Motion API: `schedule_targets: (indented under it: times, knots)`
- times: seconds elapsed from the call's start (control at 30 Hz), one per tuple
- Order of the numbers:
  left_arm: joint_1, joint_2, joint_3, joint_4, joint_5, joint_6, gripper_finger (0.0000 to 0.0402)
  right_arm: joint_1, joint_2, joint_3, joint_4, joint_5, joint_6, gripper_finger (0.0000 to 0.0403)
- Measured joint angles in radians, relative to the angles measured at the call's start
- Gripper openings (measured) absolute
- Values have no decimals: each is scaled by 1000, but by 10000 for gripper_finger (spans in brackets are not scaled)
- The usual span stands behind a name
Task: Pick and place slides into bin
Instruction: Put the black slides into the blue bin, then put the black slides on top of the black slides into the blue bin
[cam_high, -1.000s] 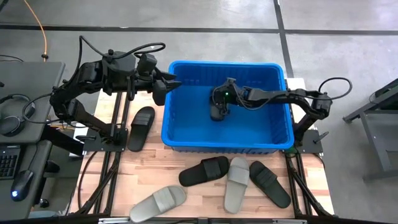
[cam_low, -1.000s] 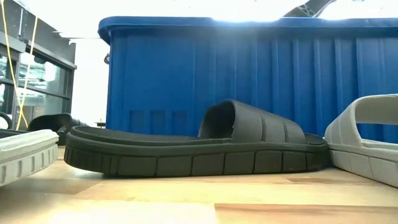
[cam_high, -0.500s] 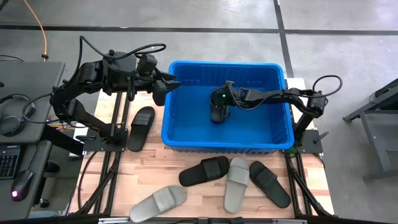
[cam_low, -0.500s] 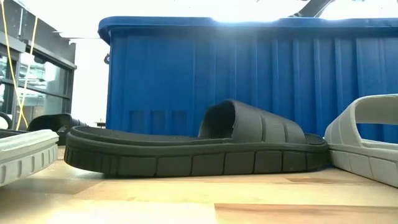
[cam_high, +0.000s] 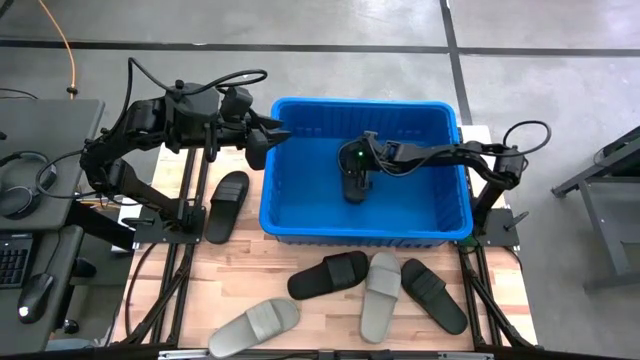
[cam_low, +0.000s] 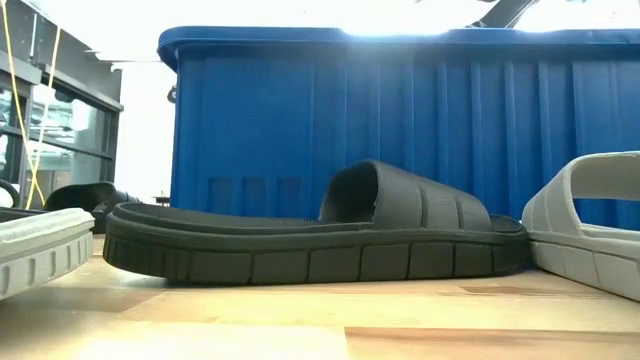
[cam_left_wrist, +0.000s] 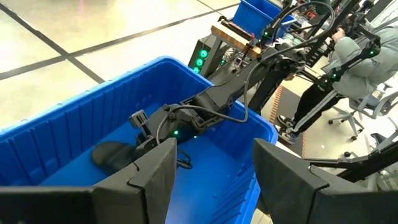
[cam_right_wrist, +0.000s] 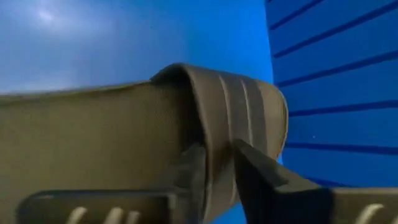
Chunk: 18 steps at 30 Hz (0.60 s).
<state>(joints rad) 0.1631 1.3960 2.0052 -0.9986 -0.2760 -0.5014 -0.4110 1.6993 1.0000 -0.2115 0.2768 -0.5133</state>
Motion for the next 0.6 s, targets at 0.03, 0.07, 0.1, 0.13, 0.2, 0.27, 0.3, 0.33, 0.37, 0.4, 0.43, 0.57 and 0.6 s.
schedule_targets:
  times: [0.03,0.07,0.1,0.13,0.2,0.27,0.3,0.33,0.37,0.4,0.43,0.57,0.6]
  knots:
    - [0,0,0,0,0,0,197,0,-5,0,8,2,0,98]
    - [0,0,0,0,0,0,198,0,-8,1,18,3,0,111]
    - [0,0,0,0,0,0,198,-1,-12,1,18,3,1,123]
    - [0,0,0,0,0,0,198,-2,-17,1,13,3,5,134]
    - [0,0,0,0,0,0,197,-2,-33,1,17,0,11,152]
    - [0,0,0,0,0,0,198,-2,-48,1,16,-1,16,166]
    - [0,0,0,0,0,0,198,-2,-54,1,12,-1,17,172]
    - [0,0,0,0,1,0,198,-2,-61,1,9,-1,18,175]
    - [0,0,0,0,1,0,198,-2,-72,1,4,-2,19,178]
    - [0,0,0,0,1,0,197,-1,-83,1,-2,-2,21,180]
    - [0,0,0,0,4,0,198,1,-96,1,-7,-2,28,180]
    - [0,0,0,-9,22,0,197,2,-158,1,-58,-5,77,175]
    - [0,0,0,-17,31,0,197,2,-181,1,-69,-5,93,172]
